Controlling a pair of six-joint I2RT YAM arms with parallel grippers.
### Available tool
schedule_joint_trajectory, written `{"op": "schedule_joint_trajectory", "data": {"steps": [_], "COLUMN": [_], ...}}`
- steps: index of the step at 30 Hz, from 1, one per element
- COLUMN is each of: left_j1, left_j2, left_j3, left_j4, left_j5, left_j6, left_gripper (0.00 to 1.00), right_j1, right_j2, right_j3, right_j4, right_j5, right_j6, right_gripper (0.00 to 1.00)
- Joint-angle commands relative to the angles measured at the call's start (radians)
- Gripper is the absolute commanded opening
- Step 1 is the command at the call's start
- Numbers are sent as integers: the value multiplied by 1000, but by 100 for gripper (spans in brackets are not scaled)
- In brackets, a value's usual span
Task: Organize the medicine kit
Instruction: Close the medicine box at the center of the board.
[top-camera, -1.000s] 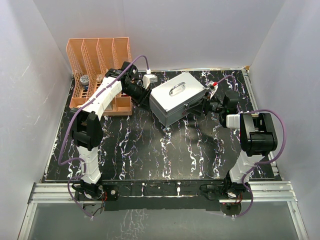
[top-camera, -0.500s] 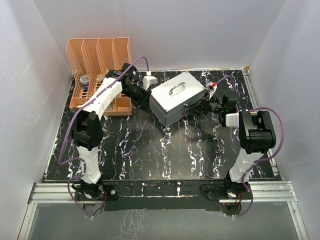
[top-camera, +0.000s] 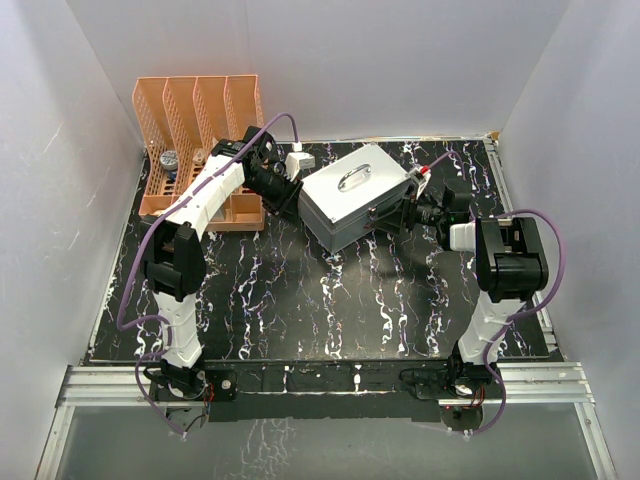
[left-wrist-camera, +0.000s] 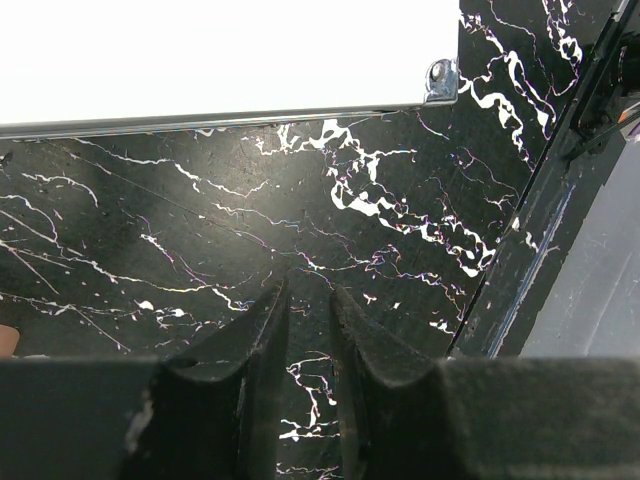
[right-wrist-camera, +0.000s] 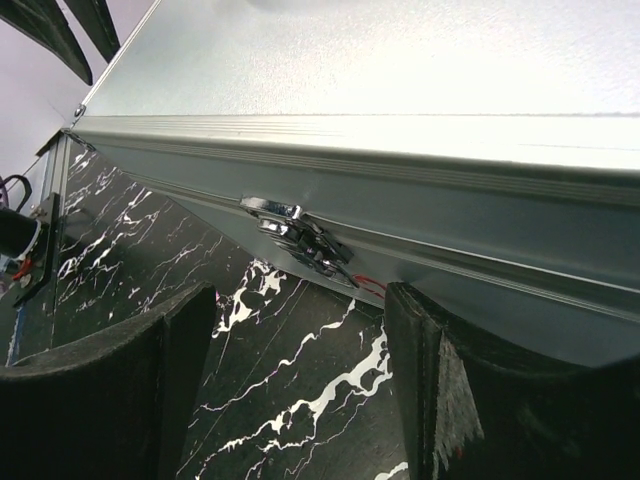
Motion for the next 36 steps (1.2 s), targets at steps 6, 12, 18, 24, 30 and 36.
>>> {"op": "schedule_joint_trajectory", "data": {"steps": [6, 12, 18, 24, 30, 36], "left_j1": [-1, -1, -2, -2, -2, -2], "left_j2": [-55, -51, -53, -60, -65, -77], "left_j3": [28, 32, 33, 30, 22, 12], "left_j4": [-30, -33, -38, -48, -48, -47], "left_j5": [32, 32, 35, 31, 33, 32], "left_j6": [16, 16, 16, 24, 27, 30], "left_gripper": [22, 22, 22, 22, 22, 22], "right_j1": [16, 16, 17, 16, 17, 47], "right_j2": [53, 54, 57, 67, 60, 39], "right_j3": [74, 57, 13, -4, -13, -11], "right_j4": [44, 114, 314, 412, 401, 266], "right_j5": [-55, -88, -108, -127, -134, -123], "right_j6": [-20, 13, 138, 225, 233, 134], "right_gripper": [68, 68, 69, 67, 66, 66]}}
